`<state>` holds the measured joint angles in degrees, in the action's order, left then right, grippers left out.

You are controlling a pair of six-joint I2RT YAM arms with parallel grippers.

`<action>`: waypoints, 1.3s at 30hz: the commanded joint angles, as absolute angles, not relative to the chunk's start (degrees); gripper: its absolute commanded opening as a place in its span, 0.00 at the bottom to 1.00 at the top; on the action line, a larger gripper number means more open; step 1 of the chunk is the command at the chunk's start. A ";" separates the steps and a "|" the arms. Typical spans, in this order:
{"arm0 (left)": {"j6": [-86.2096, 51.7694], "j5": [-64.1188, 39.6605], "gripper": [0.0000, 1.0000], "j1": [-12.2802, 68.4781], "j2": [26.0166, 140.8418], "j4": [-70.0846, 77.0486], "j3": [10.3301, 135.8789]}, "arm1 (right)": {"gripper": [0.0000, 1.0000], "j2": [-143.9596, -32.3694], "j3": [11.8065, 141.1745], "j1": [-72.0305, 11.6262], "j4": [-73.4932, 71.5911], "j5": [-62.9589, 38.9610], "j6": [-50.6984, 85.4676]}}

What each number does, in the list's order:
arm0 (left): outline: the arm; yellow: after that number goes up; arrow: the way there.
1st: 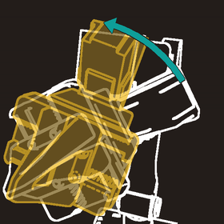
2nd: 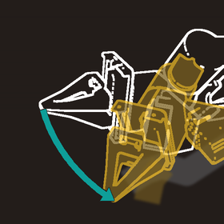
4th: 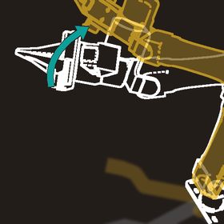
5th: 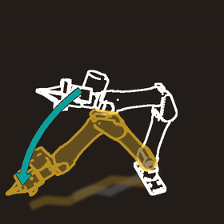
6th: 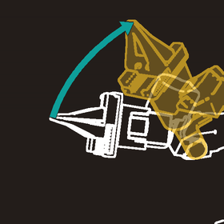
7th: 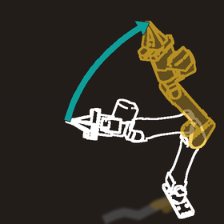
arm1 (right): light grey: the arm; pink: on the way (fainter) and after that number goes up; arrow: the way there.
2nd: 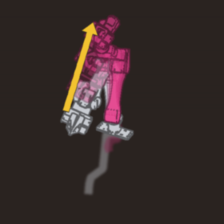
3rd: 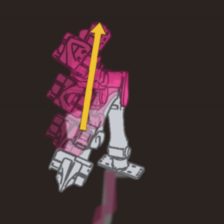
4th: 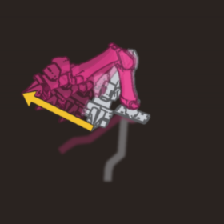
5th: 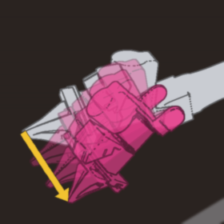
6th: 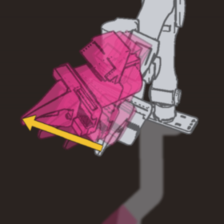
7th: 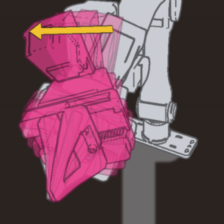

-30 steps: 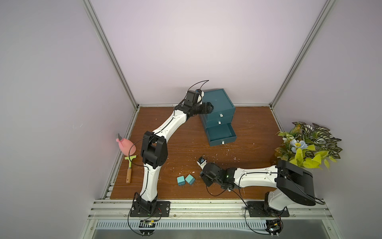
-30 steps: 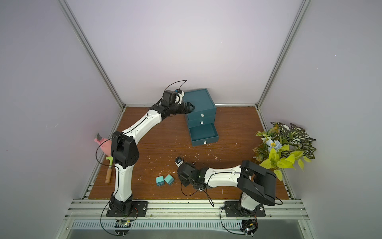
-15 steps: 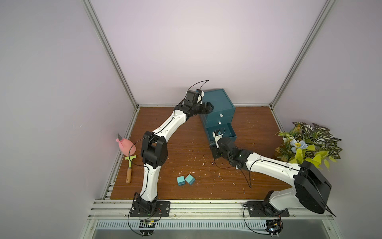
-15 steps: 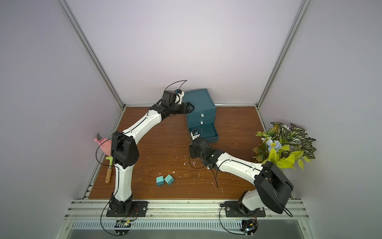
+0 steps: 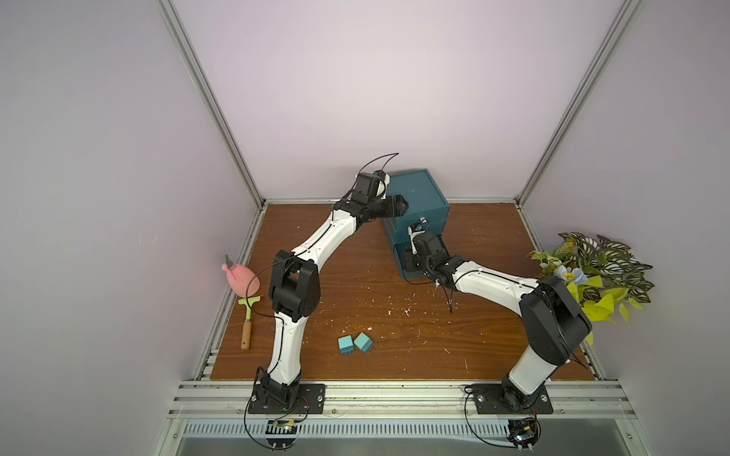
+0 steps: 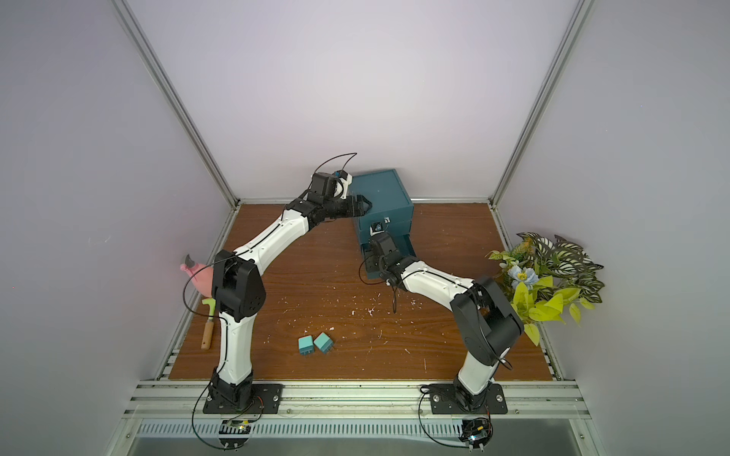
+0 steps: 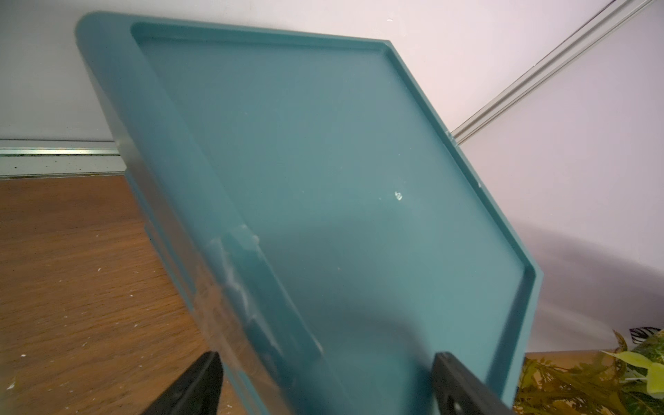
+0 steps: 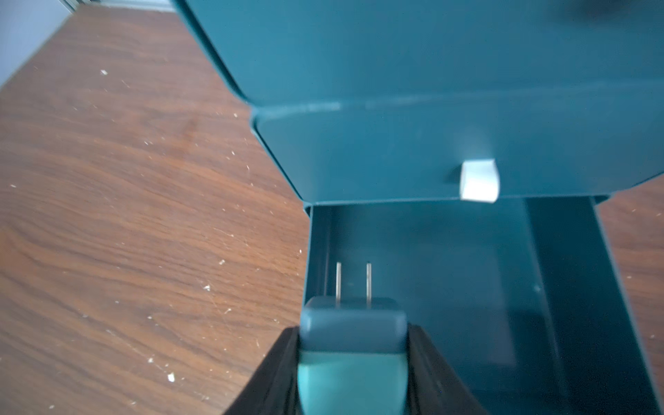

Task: Place the plugs into the drawer by color
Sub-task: Place the plug in the drawer.

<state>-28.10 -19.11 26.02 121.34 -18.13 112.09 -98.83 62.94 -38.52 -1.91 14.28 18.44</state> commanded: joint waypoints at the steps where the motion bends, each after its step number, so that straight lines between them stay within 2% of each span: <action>1: -27.47 -19.07 0.86 25.49 122.34 -23.83 109.86 | 0.48 -98.83 64.53 -38.29 -2.18 13.21 19.25; 15: -27.56 -19.03 0.86 25.49 121.90 -23.07 109.06 | 0.50 -101.78 64.75 -37.99 -1.28 10.85 19.89; 27: -27.71 -19.14 0.86 25.49 122.17 -22.90 108.95 | 0.60 -101.00 64.35 -36.98 -1.35 5.71 19.58; 36: -27.73 -18.81 0.86 25.48 122.09 -22.81 108.90 | 0.62 -93.34 61.51 -37.23 -0.67 -2.72 14.34; 39: -27.71 -18.81 0.86 25.49 122.08 -22.74 108.94 | 0.63 -89.09 56.68 -40.82 -2.15 -2.24 11.68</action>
<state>-28.75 -20.14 25.85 121.34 -16.53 111.15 -93.91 59.13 -37.89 -0.75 0.49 15.53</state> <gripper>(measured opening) 0.859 0.629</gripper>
